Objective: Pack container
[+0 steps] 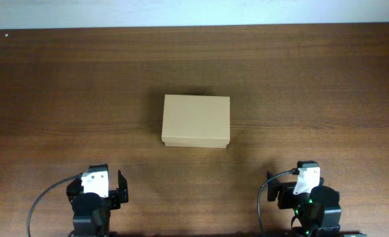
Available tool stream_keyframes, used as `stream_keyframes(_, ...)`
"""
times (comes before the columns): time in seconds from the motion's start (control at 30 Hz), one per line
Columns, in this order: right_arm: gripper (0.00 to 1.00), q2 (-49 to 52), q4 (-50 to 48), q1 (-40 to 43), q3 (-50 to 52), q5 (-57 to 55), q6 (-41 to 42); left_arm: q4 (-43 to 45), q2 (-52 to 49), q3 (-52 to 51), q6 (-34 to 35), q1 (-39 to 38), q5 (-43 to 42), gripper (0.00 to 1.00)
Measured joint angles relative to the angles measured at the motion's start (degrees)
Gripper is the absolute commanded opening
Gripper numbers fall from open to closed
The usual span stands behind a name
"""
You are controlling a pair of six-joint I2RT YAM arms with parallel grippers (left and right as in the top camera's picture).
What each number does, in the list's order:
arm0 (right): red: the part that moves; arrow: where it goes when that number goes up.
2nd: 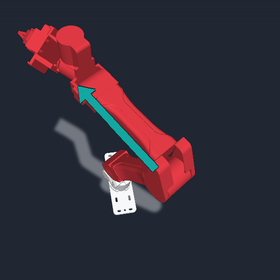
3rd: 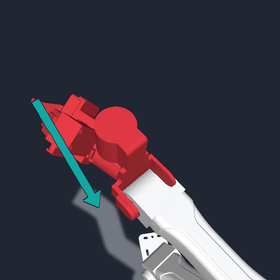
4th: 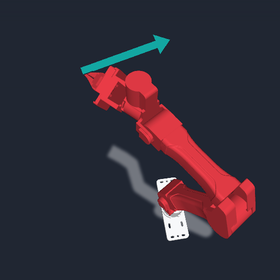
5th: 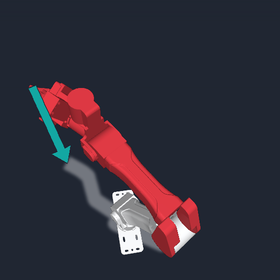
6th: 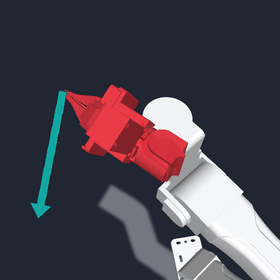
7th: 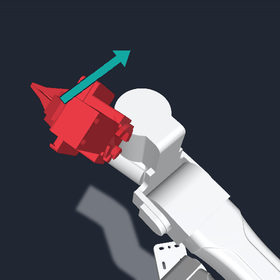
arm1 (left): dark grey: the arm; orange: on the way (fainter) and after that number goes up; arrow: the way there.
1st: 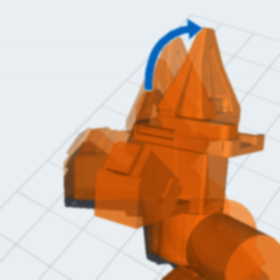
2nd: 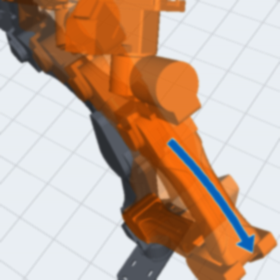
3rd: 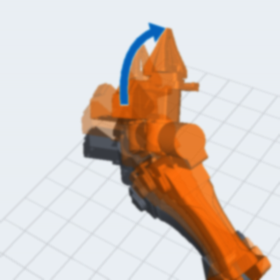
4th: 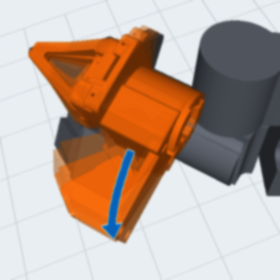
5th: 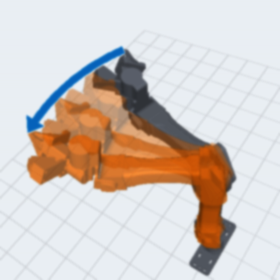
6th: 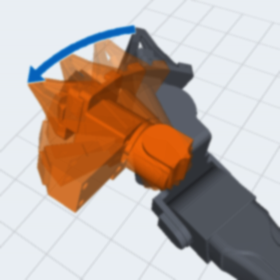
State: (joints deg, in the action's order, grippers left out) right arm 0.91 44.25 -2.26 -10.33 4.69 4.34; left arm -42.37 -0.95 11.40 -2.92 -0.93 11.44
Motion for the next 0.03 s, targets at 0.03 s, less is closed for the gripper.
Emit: stream_keyframes(0.03, 0.99, 0.0, 0.0, 0.0, 0.0, 0.0, 0.0, 0.0, 0.0, 0.0, 0.0, 0.0, 0.0, 1.0)
